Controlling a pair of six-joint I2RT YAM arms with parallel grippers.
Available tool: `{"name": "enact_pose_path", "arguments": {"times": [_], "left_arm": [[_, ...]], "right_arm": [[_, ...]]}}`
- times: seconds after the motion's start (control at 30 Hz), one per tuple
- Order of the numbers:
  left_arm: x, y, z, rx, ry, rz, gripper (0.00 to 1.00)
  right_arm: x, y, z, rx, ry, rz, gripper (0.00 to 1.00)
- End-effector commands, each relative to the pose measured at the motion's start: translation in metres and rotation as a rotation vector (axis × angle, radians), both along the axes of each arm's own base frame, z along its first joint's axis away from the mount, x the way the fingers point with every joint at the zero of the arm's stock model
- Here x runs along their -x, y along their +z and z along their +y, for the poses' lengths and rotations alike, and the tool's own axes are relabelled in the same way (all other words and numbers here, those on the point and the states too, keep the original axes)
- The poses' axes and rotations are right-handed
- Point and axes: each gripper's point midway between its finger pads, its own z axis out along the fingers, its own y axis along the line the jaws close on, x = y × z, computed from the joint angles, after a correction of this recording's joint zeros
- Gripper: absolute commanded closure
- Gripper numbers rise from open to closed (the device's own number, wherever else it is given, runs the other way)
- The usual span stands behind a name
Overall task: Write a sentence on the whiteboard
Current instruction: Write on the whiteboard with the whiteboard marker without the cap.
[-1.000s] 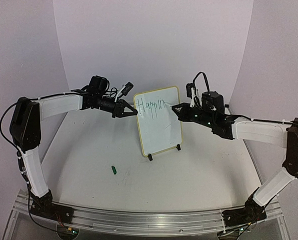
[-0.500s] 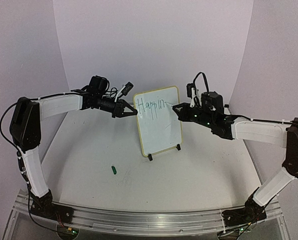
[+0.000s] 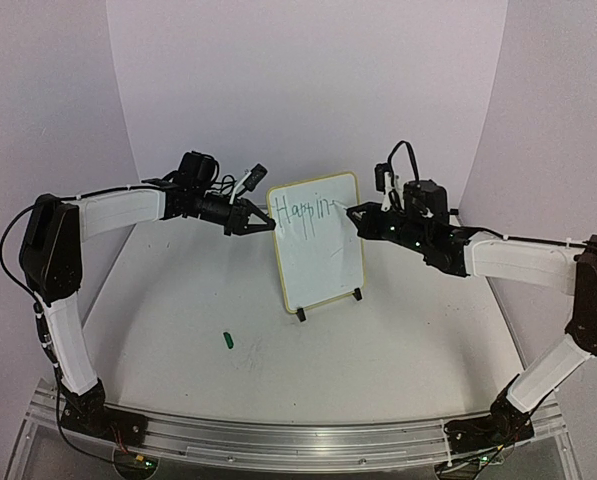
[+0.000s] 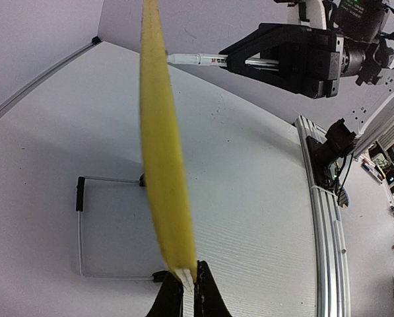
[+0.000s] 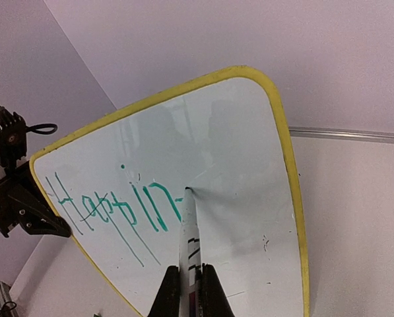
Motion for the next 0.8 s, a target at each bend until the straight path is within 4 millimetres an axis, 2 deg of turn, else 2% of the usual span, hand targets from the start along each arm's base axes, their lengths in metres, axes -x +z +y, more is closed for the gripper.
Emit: {"name": "enact_pose_path", "arguments": {"times": [0.0, 0.27, 0.77], "left_arm": [[0.004, -0.011, -0.001, -0.034, -0.013, 0.030, 1.00], [0.004, -0.011, -0.001, -0.036, -0.012, 0.030, 1.00], [0.004, -0.011, -0.001, -0.035, -0.013, 0.032, 1.00]], "right_arm": [[-0.006, 0.036, -0.001, -0.036, -0.010, -0.079, 1.00], [-0.006, 0.025, 0.008, -0.034, 0.031, -0.053, 1.00], [0.005, -0.007, 0.005, -0.016, 0.049, 0.018, 1.00]]}}
